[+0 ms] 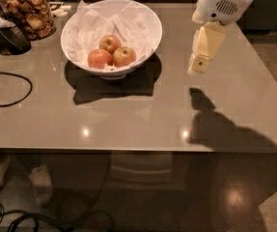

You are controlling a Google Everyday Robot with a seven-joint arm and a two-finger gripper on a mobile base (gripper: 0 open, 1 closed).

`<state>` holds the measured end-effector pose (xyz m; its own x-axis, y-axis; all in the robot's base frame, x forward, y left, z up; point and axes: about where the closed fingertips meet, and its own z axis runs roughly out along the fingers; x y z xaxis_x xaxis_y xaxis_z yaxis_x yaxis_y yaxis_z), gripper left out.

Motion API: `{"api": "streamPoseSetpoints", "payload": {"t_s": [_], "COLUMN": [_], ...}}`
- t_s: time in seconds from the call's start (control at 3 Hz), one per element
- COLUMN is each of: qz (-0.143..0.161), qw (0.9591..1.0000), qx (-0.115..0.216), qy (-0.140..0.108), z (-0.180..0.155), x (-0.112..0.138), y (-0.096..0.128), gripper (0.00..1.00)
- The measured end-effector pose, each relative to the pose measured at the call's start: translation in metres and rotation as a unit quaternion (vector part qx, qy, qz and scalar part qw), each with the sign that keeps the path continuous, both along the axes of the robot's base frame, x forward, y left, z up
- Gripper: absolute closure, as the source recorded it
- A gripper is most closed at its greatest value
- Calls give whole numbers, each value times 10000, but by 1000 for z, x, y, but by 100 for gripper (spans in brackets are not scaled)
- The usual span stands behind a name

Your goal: Pick apple from white bowl

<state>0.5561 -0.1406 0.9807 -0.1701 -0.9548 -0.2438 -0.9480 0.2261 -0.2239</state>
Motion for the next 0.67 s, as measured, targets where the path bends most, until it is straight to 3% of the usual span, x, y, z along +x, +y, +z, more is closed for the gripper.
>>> {"api": "streamPoseSetpoints", "payload": {"t_s": [0.33,0.67], "qz": [158,259], "qw": [9998,9996], "qx": [3,-2], "qy": [109,101], "z": [-5,-5], "x": [19,32], "y": [19,30], "gripper": [20,14]}}
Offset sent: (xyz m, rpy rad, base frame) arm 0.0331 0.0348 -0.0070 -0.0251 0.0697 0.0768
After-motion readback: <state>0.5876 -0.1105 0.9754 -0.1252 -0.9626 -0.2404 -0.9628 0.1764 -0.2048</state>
